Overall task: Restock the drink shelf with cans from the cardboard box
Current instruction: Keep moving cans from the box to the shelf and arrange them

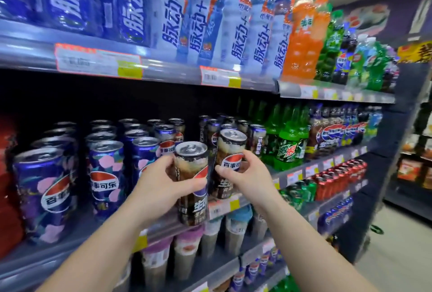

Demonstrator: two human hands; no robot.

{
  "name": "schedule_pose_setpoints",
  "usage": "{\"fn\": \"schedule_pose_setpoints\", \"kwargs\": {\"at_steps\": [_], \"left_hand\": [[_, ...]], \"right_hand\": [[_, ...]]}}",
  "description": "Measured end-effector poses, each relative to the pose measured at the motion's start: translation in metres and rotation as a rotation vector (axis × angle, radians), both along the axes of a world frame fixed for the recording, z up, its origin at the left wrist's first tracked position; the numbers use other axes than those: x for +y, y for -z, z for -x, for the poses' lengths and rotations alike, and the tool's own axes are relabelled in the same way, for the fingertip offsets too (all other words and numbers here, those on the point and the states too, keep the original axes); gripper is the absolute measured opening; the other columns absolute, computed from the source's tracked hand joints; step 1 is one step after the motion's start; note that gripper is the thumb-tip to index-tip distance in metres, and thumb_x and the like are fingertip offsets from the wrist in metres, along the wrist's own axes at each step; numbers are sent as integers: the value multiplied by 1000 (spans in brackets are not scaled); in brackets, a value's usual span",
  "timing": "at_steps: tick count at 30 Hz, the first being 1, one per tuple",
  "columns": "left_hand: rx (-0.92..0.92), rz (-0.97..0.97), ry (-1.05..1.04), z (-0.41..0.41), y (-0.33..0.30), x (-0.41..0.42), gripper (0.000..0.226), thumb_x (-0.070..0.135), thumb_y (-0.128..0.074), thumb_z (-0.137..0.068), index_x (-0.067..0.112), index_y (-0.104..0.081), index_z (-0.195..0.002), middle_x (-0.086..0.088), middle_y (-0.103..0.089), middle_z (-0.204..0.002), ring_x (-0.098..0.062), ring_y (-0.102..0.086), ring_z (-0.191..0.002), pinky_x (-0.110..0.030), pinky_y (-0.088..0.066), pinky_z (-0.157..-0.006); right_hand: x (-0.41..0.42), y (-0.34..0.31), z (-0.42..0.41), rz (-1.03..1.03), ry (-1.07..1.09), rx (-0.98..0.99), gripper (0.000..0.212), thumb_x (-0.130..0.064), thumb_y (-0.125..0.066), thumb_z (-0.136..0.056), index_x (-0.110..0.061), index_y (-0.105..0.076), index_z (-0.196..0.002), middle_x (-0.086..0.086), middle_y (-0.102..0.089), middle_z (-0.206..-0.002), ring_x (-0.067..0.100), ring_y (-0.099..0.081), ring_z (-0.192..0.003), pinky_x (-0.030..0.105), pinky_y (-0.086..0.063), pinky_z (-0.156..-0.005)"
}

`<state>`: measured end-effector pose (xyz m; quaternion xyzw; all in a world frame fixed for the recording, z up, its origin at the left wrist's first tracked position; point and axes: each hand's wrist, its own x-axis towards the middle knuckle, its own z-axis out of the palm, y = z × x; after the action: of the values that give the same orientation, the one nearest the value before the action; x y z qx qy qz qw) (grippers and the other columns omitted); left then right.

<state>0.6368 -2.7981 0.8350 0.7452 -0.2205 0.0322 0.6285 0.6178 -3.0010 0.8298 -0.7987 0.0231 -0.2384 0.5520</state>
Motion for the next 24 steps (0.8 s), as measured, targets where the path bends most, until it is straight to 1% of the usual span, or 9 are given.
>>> {"fn": "schedule_pose_setpoints", "kwargs": {"at_steps": [4,10,12,15,17,19,21,22,24], "left_hand": [[23,-11,-71,-13,-1,0,47,25,-87,-63,31,-65,-105,16,-74,-96,-1,-69,-89,-25,-50,-80],[24,-16,-231,-17,0,-7,45,18,-88,-63,30,-66,-100,15,-75,-94,-4,-70,-87,-28,-51,-81],[18,-17,-291,-16,0,-12,43,16,-87,-63,30,-65,-97,18,-74,-90,-1,-70,-83,-24,-52,-78],[-25,-24,-365,-11,-1,-23,43,14,-86,-65,31,-63,-96,27,-71,-84,7,-66,-77,-7,-48,-64],[-35,-7,-407,-9,0,-30,44,11,-85,-66,29,-63,-99,27,-71,-83,9,-65,-76,-2,-44,-59],[-26,1,-451,-7,1,-36,46,15,-86,-64,28,-64,-102,23,-73,-86,7,-67,-78,-7,-49,-67],[-1,23,-475,-5,3,-38,47,16,-87,-63,27,-65,-103,19,-74,-89,2,-69,-82,-22,-52,-78],[5,35,-483,-4,3,-39,46,15,-86,-63,27,-66,-102,17,-74,-89,0,-69,-82,-25,-51,-78],[9,49,-500,-1,3,-41,42,13,-86,-64,28,-66,-99,16,-74,-88,-1,-69,-81,-24,-49,-74]], "right_hand": [[-4,9,-65,2,-24,4,47,-36,-83,-71,-22,-62,-110,-8,-73,-97,5,-68,-90,34,-55,-89],[-5,33,-136,99,-43,54,48,-39,-82,-72,-23,-60,-111,-10,-72,-96,8,-68,-90,38,-54,-89],[-7,36,-147,136,-53,60,52,-43,-81,-73,-23,-59,-116,-10,-71,-101,10,-66,-93,37,-54,-90],[-10,37,-154,129,-75,41,52,-40,-79,-75,-22,-57,-119,-8,-70,-103,11,-65,-96,32,-52,-89],[-12,37,-154,140,-85,42,51,-39,-78,-77,-21,-57,-120,-8,-69,-103,12,-64,-96,26,-48,-83],[-15,38,-154,146,-111,57,55,-38,-78,-77,-18,-55,-123,-5,-69,-106,15,-64,-101,24,-44,-81],[-20,37,-148,158,-115,115,69,-43,-78,-76,-14,-48,-130,1,-66,-117,21,-62,-110,27,-45,-86],[-25,36,-142,187,-102,155,73,-47,-76,-76,-14,-43,-132,2,-63,-120,23,-60,-112,29,-45,-86],[-36,36,-125,345,-139,199,66,-53,-70,-78,-23,-39,-129,0,-56,-116,25,-58,-108,31,-43,-81]]}}
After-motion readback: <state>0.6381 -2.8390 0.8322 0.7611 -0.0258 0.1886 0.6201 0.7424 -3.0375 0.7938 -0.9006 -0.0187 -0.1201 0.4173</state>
